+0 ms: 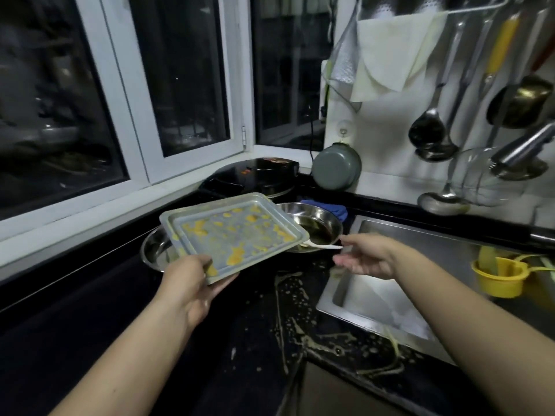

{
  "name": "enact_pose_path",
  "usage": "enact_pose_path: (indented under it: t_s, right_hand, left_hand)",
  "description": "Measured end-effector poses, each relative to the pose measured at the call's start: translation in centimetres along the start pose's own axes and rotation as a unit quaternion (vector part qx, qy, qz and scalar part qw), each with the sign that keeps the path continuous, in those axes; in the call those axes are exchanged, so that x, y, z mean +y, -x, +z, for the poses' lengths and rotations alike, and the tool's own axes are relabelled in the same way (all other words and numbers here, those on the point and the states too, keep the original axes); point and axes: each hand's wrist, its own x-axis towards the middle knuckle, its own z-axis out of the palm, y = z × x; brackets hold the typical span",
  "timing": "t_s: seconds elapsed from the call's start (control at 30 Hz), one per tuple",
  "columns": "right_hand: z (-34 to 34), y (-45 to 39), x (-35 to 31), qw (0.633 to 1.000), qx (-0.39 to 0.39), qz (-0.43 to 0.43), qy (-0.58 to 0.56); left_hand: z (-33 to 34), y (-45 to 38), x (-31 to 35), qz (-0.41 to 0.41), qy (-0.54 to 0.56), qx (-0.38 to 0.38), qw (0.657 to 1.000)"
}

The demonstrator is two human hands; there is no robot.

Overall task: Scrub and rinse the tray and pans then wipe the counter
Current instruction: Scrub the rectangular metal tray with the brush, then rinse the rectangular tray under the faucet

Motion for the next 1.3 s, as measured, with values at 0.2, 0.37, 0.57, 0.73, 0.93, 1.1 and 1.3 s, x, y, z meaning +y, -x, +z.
enact_pose_path:
  t_s: [0.2,0.37,0.57,0.73,0.93,1.1,1.3]
  right_hand:
    - [-13.4,8.0,3.9,0.987,0.132,-0.073,0.06]
    - [-26.6,11.3,5.4,0.93,0.327,-0.119,0.116]
    - [-33.2,7.0,5.1,0.902,0.356,-0.105,0.221]
    - [-35.5,3.2,0.8,0.905,0.374,-0.087,0.186]
    - [-36.2,-0.7,-0.5,0.86,0.404,-0.028,0.31]
    - [-35.9,-1.6,1.0,0.841,0.399,-0.047,0.361]
    - [-33.0,1.5,-0.3,0.834,0.45,-0.272,0.168]
  left_hand:
    - [10.0,2.4,-4.4,-0.042,-0.059,-0.112,0.991]
    - [20.9,4.5,-10.8,-0.1,-0.154,-0.209,0.961]
    - [28.8,2.2,-19.8,-0.099,-0.287,-0.24,0.922]
    - [31.2,-3.0,-24.2,-0.1,-0.327,-0.217,0.914]
    - [32.3,-6.4,-25.1,-0.122,-0.329,-0.219,0.91]
    - [32.1,-7.2,-25.7,-0.124,-0.311,-0.217,0.917]
    - [31.0,-6.5,-26.1,-0.135,-0.341,-0.211,0.906]
